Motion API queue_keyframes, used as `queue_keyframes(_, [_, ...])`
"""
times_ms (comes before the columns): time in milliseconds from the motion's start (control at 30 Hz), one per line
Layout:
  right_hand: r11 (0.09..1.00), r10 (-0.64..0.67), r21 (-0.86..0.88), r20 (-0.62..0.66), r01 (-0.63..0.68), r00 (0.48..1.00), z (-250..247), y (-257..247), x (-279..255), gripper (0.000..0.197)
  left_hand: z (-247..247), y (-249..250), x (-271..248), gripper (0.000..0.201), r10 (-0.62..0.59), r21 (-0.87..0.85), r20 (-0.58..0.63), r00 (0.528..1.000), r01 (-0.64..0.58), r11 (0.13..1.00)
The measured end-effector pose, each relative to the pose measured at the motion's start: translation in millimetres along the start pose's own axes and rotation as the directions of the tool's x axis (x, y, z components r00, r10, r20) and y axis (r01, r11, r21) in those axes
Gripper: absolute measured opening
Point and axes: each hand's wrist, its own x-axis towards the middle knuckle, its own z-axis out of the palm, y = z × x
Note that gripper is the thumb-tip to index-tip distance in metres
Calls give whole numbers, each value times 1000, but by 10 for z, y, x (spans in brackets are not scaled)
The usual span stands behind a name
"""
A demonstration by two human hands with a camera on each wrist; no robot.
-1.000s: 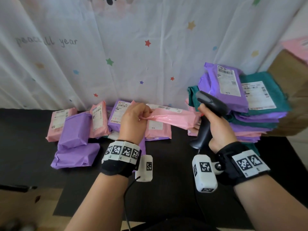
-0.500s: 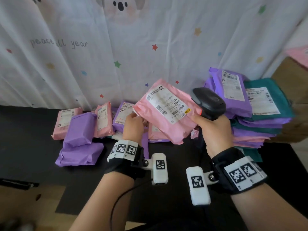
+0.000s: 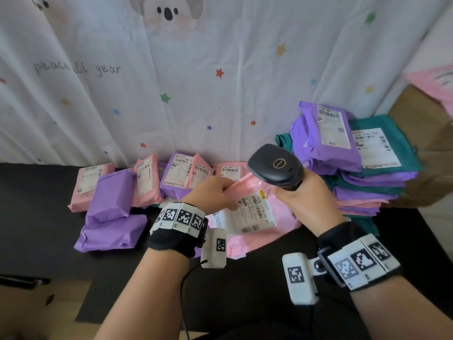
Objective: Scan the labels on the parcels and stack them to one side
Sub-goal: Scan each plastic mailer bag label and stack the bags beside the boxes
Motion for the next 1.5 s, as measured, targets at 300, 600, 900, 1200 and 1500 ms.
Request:
queue_keyframes(300, [909,139,409,-119,-79,983,124,78,-25,14,113,-105,-5,28,-235,-440,-339,911,68,896])
queue_keyframes(600, [850,131,487,171,-199,977,378,93,-159,14,181,-148,38,37,-420,-729,-400,815,-5,685])
queue_keyframes(900, [861,122,464,212,-210,970,380,78,-155,20,176,-215,46,29,-416,-691,-457,786,-19,723])
queue_keyframes(1200, [863,84,475,202,-173,976,360,84,-130,18,187,-249,103,31,-418,-683,-454,787,-5,731])
queue_keyframes(1500, [856,81,491,185,-164,979,312,101,-95,15,176,-238,173,27,-440,-675,-493,751,-11,737])
